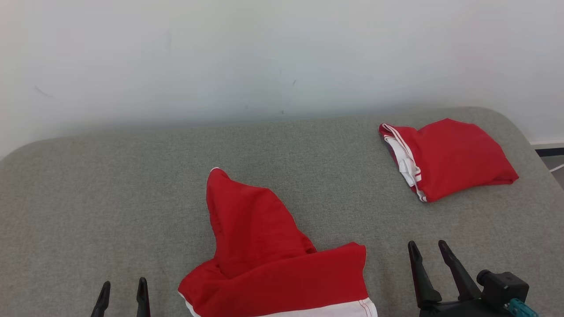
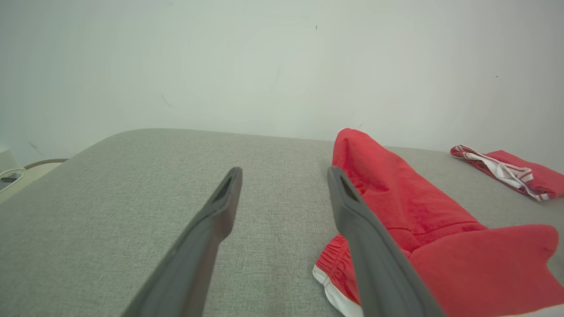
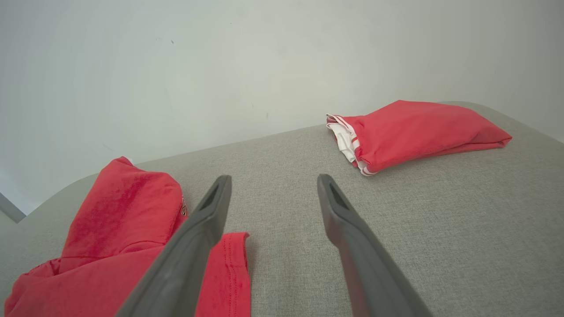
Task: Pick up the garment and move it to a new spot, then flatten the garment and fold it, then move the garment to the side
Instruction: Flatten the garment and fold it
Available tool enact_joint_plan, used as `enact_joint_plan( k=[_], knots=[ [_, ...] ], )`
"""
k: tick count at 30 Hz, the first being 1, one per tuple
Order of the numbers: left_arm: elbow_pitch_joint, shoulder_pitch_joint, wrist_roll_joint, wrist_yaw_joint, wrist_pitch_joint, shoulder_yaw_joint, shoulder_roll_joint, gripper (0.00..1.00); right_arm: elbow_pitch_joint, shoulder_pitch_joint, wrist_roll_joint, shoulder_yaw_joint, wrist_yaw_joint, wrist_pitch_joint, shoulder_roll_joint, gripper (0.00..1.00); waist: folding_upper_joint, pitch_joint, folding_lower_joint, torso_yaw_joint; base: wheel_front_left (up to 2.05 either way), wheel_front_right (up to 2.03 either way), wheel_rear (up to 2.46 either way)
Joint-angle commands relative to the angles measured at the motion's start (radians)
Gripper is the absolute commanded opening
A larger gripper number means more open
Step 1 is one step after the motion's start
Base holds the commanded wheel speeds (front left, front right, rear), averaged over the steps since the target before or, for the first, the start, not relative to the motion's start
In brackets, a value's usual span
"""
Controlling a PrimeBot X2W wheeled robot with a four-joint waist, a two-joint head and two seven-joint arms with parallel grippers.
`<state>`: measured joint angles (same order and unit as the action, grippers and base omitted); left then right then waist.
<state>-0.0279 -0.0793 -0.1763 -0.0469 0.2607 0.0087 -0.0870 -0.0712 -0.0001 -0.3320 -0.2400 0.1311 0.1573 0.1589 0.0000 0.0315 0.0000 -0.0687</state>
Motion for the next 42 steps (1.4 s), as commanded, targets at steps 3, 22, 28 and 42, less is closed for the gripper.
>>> enact_joint_plan(
  k=[3,22,28,42],
  knots=[
    [0.004,-0.015,0.009,-0.001,0.004,0.003,-0.003,1.00,0.002,0.014,0.012,0.003,-0.001,-0.002,-0.004,1.00,0.0000,0.001,0.0000,0.001,0.00,0.00,0.00],
    [0.002,-0.018,0.012,-0.005,0.004,0.005,-0.005,1.00,0.008,0.018,0.015,0.009,-0.001,-0.006,-0.007,1.00,0.0000,-0.002,0.0000,0.002,0.00,0.00,0.00],
    [0.001,-0.021,0.015,-0.007,0.004,0.002,-0.006,1.00,0.005,0.018,0.013,0.009,-0.001,-0.004,-0.006,1.00,0.0000,-0.004,0.0000,0.002,0.00,0.00,0.00],
    [0.043,-0.017,-0.010,0.023,-0.012,-0.013,-0.023,1.00,0.001,0.011,0.005,-0.008,-0.001,-0.016,0.007,1.00,0.0000,-0.010,0.0000,0.003,0.00,0.00,0.00]
  ],
)
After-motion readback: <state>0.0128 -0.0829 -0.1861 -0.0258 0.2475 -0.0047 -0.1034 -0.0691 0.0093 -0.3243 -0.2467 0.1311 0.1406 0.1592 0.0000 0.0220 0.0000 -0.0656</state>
